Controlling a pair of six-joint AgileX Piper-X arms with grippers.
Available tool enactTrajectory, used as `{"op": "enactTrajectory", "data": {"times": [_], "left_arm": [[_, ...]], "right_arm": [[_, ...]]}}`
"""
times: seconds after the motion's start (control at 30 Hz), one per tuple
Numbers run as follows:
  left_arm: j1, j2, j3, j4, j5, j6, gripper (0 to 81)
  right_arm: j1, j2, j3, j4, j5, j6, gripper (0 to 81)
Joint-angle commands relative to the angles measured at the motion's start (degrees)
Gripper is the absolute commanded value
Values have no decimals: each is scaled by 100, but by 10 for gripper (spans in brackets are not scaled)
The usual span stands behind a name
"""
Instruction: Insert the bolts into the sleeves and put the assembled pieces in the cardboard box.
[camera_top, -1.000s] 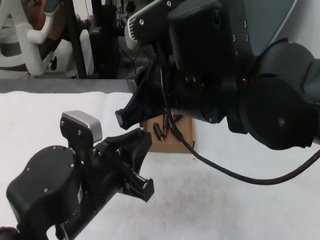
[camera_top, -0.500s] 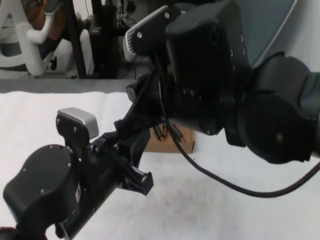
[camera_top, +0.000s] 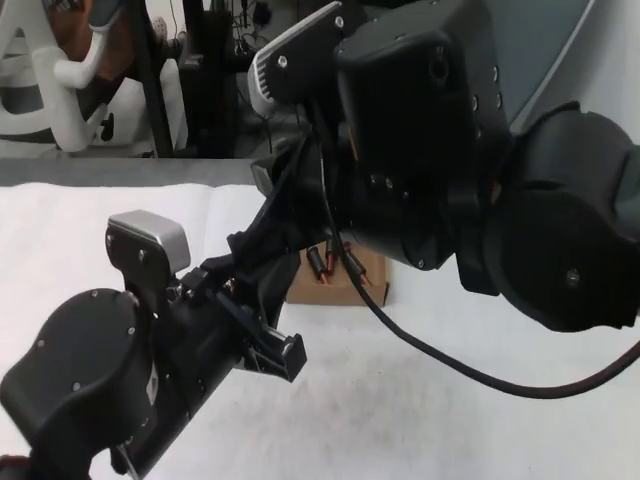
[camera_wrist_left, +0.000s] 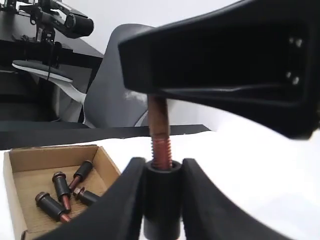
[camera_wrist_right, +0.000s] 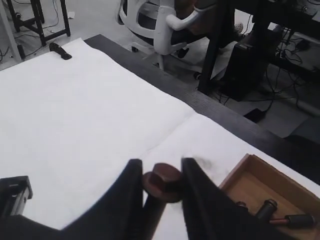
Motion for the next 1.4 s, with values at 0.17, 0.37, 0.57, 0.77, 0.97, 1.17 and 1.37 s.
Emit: {"op": "enactTrajectory", "data": {"times": [0.17, 0.37, 0.57, 0.77, 0.97, 1.17, 1.37], "left_arm": [[12, -36, -65, -427, -109, -23, 18], [12, -36, -65, -427, -109, -5, 18], [12, -36, -65, -427, -36, -6, 18], [12, -36, -65, -111, 95, -6, 18], [12, -36, -65, 164, 109, 100, 18], [12, -36, -239, 231, 345, 158, 18], [12, 136, -1520, 2698, 759, 1371, 18]], "right_arm": [[175, 0, 24, 299, -69, -32, 6], [211, 0, 24, 309, -129, -23, 0], [211, -84, 24, 215, -450, -23, 517], [211, -454, 8, 108, 308, -23, 700], [211, -1088, 8, 44, 462, -23, 700], [211, -1471, 19, 467, 1146, -28, 700], [200, -1521, 19, 1969, 1638, 689, 700]]}}
